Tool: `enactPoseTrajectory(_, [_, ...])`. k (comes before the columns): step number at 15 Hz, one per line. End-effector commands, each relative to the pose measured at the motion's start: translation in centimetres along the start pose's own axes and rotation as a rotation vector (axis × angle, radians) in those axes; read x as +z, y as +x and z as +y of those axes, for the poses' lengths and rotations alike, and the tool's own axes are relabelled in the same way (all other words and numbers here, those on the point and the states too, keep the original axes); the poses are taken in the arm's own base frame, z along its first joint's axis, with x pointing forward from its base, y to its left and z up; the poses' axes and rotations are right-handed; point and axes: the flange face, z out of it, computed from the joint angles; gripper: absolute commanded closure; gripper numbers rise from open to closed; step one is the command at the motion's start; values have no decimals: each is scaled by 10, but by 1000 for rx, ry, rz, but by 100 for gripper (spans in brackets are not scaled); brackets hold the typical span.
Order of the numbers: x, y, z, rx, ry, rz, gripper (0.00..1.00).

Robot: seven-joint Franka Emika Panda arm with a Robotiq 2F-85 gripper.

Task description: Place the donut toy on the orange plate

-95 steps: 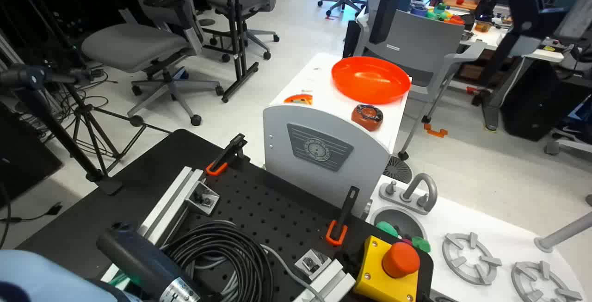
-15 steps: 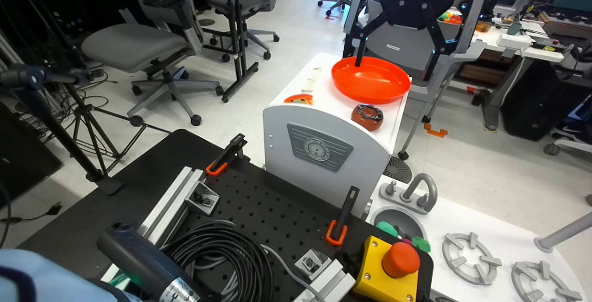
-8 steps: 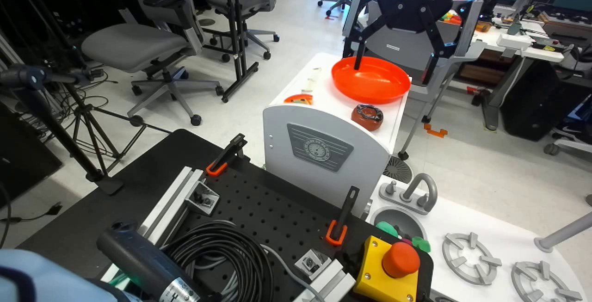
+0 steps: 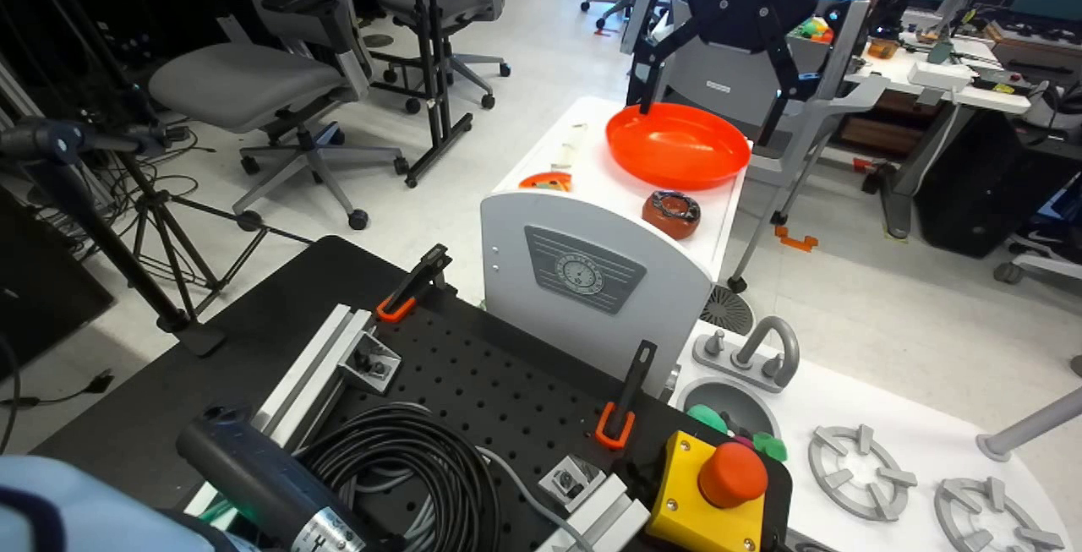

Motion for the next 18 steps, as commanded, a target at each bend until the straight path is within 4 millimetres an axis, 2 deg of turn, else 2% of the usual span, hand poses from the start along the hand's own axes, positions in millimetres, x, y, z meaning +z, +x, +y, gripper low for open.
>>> enactPoseTrajectory(1, [-2,8,0,12,18,54,0])
enactPoseTrajectory(13, [21,54,16,87,-9,48,0])
enactPoseTrajectory(18, [34,58,9,76,-14,29,0])
